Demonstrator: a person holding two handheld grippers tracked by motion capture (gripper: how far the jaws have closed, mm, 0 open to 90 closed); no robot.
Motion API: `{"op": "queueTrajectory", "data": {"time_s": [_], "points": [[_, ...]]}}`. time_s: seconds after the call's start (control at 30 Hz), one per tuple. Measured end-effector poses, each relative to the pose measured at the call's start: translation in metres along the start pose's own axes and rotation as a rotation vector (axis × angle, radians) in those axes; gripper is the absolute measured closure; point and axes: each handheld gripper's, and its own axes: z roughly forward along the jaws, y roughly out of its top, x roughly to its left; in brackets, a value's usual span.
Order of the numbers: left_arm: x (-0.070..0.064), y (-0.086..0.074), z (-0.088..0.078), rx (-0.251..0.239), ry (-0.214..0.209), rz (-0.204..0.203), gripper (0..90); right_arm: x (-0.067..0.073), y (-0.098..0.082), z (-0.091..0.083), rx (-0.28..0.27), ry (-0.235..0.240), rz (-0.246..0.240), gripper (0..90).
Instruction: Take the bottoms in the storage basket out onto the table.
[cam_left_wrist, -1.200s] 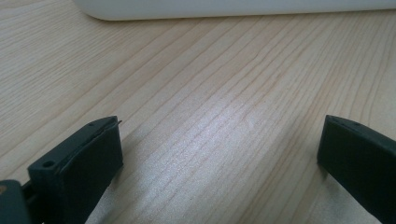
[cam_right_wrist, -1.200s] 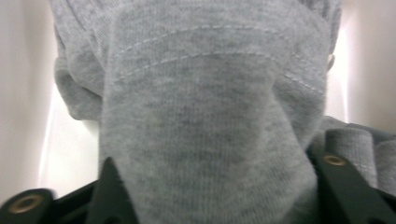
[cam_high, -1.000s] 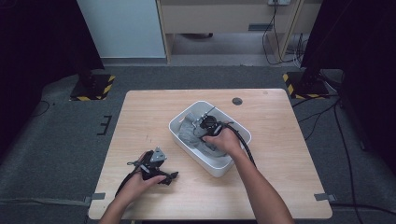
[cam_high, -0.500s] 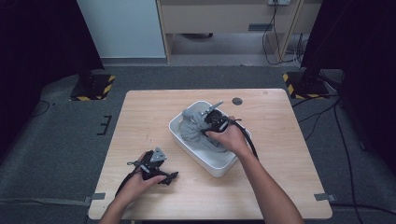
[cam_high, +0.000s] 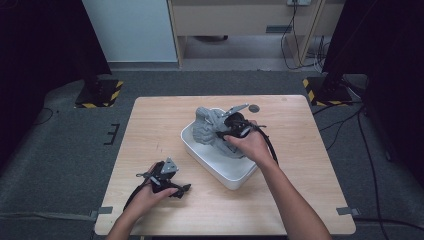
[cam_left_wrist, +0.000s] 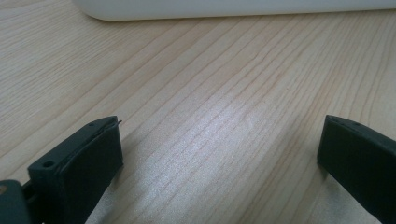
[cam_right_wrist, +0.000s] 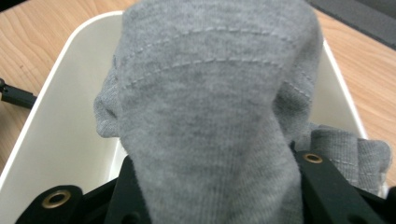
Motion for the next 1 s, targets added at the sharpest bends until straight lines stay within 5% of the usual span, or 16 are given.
{"op": "queueTrajectory", "data": {"time_s": [0.47,1.0], "points": [[0.000,0.000,0.000,-0.001,0.001,0.000,0.0,0.003,0.011,-0.025,-0.098,-0.005,-0.008,59.3],[0.000,0.000,0.000,0.000,0.002,0.000,0.0,0.001,0.014,-0.047,-0.144,-0.011,-0.004,59.3]]}}
